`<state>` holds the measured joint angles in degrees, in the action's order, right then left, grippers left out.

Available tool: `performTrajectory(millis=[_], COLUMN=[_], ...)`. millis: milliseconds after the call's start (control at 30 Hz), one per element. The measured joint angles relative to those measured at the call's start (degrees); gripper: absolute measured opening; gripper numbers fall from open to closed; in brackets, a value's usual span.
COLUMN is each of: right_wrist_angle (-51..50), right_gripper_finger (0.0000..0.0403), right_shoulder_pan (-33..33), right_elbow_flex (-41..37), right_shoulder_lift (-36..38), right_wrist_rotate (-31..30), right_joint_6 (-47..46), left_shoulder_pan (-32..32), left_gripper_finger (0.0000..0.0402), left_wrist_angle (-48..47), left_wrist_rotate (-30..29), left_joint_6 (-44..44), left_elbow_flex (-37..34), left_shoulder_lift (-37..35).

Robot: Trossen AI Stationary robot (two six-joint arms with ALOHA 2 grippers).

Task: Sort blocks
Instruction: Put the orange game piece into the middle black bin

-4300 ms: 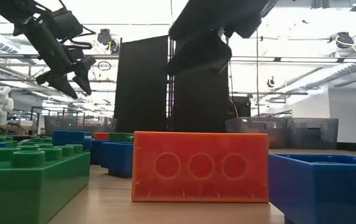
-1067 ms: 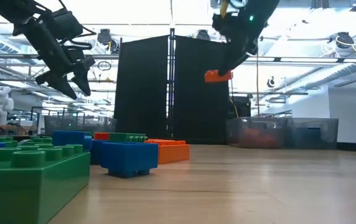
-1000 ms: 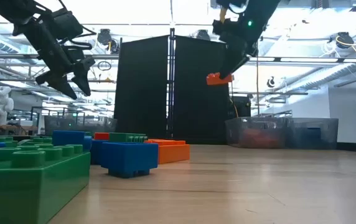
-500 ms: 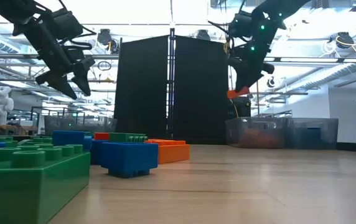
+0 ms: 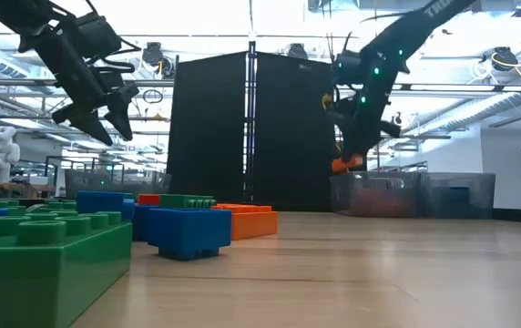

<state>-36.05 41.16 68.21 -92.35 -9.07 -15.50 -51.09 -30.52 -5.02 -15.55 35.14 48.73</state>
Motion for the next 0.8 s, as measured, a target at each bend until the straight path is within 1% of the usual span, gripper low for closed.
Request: performTrajectory(millis=[233,567,600,633,733,800], right_wrist_angle=[7.1,11.3,11.4,11.3,10.9,10.8], right_gripper_finger=[0.0114,0.0114,0.0123,0.0141,0.0208,0.0244], right_shoulder_pan=[1.8,3.1,3.1,3.1,3.1,3.1], right_elbow_flex=[-4.9,-5.4,-5.4,-5.4,-5.4,-5.4], right_shoulder_lift=[-3.0,-6.7,-7.0,-7.2,-7.3,-7.2], right_wrist_rotate=[2.3,2.3,2.3,2.3,2.2,2.1], right_joint_6=[-5.3,-9.4,-9.5,-9.6,-10.3,-10.4], left_shoulder_pan=[0.0,0.0,0.0,0.0,0.0,0.0], left_gripper_finger=[0.0277,0.0277,0.0277,0.0277,0.0277,0.0277], left_wrist_angle=[0.0,0.0,0.0,0.0,0.0,0.0], left_wrist_rotate=[0.0,0.0,0.0,0.0,0.0,0.0], left_joint_6=[1.1,1.2,1.2,1.2,1.3,1.3], left_elbow_flex=[0.0,0.0,0.0,0.0,0.0,0.0], left_shoulder_lift=[0.0,0.0,0.0,0.0,0.0,0.0])
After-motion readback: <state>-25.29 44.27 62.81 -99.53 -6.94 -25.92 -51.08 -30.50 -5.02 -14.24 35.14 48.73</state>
